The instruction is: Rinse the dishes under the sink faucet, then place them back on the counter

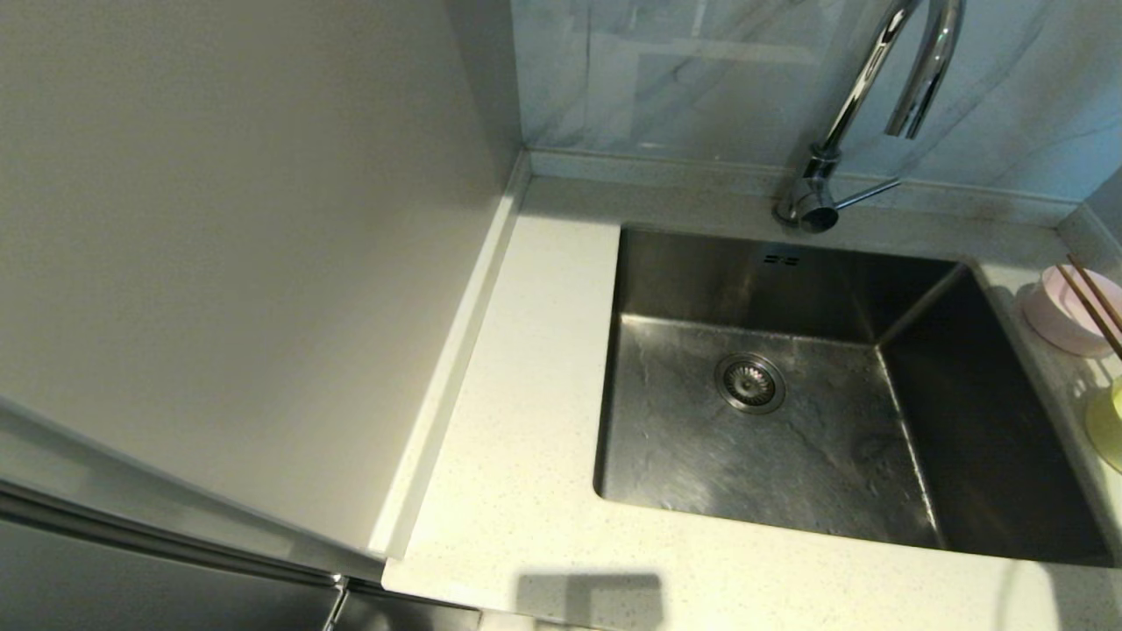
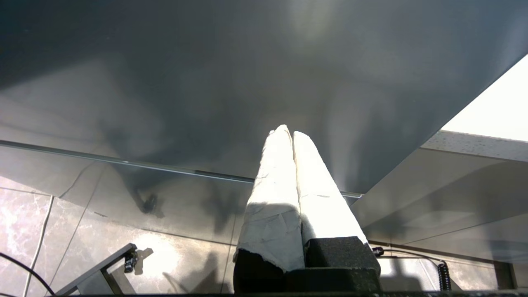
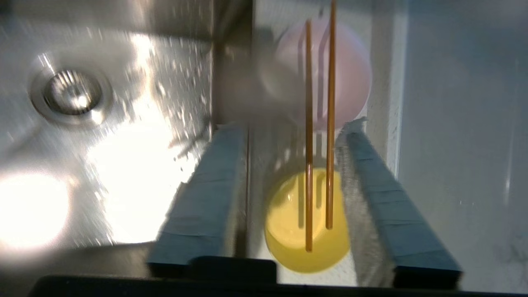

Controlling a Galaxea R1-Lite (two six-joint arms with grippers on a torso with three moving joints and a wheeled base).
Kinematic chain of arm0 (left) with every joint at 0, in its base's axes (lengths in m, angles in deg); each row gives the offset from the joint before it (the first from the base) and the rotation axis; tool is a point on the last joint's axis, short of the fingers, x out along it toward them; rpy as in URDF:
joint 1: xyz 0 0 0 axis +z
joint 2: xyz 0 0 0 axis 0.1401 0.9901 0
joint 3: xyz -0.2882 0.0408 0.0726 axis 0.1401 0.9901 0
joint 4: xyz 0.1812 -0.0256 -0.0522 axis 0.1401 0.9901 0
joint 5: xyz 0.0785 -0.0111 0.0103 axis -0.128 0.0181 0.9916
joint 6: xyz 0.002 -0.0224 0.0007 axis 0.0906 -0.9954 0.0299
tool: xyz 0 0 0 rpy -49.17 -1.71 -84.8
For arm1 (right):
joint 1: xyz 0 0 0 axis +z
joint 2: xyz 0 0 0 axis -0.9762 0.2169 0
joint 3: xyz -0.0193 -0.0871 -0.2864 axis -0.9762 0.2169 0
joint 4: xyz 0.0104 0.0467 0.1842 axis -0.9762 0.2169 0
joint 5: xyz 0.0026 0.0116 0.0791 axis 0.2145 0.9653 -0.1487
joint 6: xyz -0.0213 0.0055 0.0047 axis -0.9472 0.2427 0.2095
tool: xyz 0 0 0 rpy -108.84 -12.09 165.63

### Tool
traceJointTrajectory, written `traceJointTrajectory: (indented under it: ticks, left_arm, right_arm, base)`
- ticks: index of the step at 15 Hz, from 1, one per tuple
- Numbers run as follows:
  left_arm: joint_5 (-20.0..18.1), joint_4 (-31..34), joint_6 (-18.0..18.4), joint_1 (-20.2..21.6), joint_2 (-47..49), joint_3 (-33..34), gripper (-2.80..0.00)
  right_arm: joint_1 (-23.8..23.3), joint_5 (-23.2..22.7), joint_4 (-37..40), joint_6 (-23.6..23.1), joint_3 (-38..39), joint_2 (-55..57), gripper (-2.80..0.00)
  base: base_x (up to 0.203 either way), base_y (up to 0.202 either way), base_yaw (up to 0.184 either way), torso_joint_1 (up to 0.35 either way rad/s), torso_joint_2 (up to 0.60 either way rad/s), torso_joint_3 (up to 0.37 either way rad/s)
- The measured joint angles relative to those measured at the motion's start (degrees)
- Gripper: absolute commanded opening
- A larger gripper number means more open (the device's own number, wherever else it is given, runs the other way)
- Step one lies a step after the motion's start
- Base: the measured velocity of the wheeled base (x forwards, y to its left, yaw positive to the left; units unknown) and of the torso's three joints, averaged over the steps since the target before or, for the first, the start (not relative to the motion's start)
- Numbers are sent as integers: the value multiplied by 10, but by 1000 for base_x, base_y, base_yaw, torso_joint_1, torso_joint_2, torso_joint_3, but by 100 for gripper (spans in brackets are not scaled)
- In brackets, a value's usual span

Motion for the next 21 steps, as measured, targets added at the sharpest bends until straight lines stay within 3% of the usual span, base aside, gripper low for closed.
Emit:
traceJointTrajectory:
  ticks: [5, 8, 11, 14, 17, 21]
  left_arm:
    - [0, 0, 0, 0, 0, 0, -280]
    - [0, 0, 0, 0, 0, 0, -280]
    - [0, 0, 0, 0, 0, 0, -280]
    - [0, 0, 0, 0, 0, 0, -280]
    - [0, 0, 0, 0, 0, 0, -280]
    - [0, 0, 0, 0, 0, 0, -280]
  right_arm:
    - [0, 3, -120, 96, 34, -61, -280]
    - [2, 3, -128, 105, 110, -122, -280]
    - [27, 10, -135, 70, 199, -191, -280]
    - [87, 49, -183, 53, 321, -267, -280]
    - [146, 77, -293, 2, 461, -361, -280]
    - [172, 89, -483, -65, 655, -516, -280]
  base:
    - [0, 0, 0, 0, 0, 0]
    - [0, 0, 0, 0, 0, 0]
    - [0, 0, 0, 0, 0, 0]
    - [0, 0, 0, 0, 0, 0]
    - [0, 0, 0, 0, 0, 0]
    - [0, 0, 0, 0, 0, 0]
